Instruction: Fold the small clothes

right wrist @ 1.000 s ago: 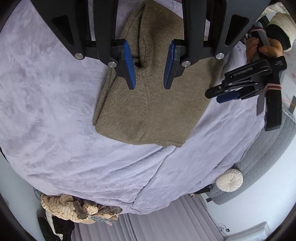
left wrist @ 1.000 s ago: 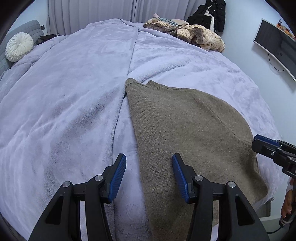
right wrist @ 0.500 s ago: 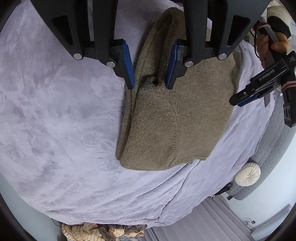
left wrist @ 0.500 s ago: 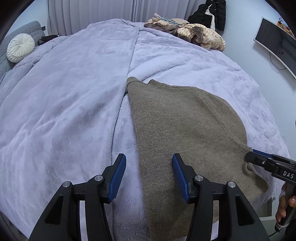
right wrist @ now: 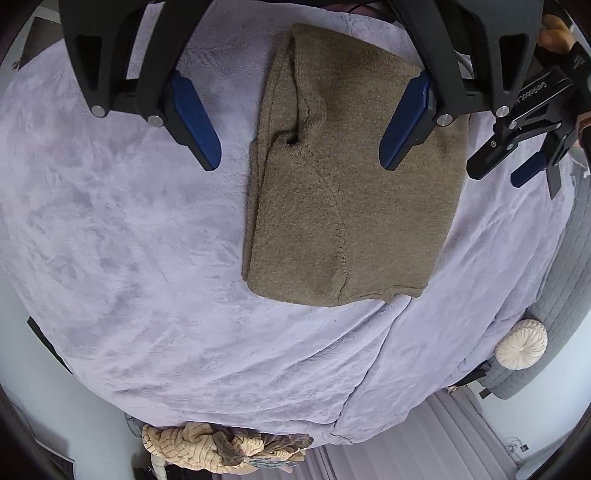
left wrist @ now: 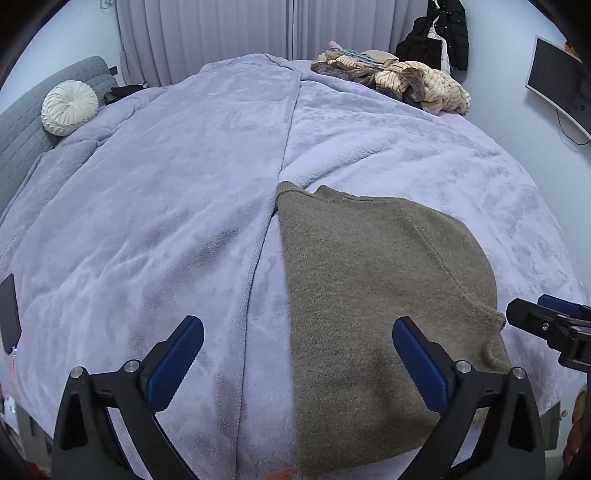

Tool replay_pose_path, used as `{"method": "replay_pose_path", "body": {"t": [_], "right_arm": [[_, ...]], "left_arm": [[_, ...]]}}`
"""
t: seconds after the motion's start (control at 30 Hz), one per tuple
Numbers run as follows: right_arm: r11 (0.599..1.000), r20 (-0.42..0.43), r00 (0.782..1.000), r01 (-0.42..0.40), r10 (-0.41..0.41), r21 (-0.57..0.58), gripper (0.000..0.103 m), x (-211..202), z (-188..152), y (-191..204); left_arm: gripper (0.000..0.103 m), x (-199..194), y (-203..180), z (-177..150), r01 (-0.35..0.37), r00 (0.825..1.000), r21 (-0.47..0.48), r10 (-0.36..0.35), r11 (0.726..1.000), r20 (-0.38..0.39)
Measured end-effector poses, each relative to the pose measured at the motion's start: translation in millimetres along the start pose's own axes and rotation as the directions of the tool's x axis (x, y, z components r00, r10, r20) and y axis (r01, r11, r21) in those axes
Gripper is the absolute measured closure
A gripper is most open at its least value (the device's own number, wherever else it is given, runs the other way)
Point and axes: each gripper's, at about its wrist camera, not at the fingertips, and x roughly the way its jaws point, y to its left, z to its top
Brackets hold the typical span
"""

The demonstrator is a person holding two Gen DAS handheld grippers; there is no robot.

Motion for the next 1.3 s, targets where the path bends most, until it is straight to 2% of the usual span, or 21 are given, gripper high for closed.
{"method": "replay_pose_path", "body": {"t": [0.03,0.13,0.27,0.5,1.3], "right_arm": [[1.000,-0.002,1.000,0.011,-0.011,0.002,0.000,1,0,1],[0.999,0.010,0.999,0.051,-0.050,-0.007,0.000,-2,-1,6],[0.997,0.018,0.997,0.069,-0.069,-0.024,0.000,-5,-1,13],[0.994,0.022,0.995,0.102,-0.101,-0.046,0.000,-5,-5,24],[0.993,0.019,0.994,0.105,-0.105,-0.051,0.000,-3,-5,24]], "left_arm": [[0.001,-1,-1,0,-0.019,1.000,0.007,0.019,1.000,0.001],[0.001,-1,-5,0,-0.049,0.999,0.022,0.049,0.999,-0.005],[0.001,-2,-4,0,-0.015,1.000,0.009,0.015,1.000,-0.022],[0.001,-5,-5,1,-0.025,0.999,-0.007,0.025,1.000,-0.025],[0.001,-8,-4,-1,-0.040,0.999,-0.021,0.040,0.999,-0.016]]}}
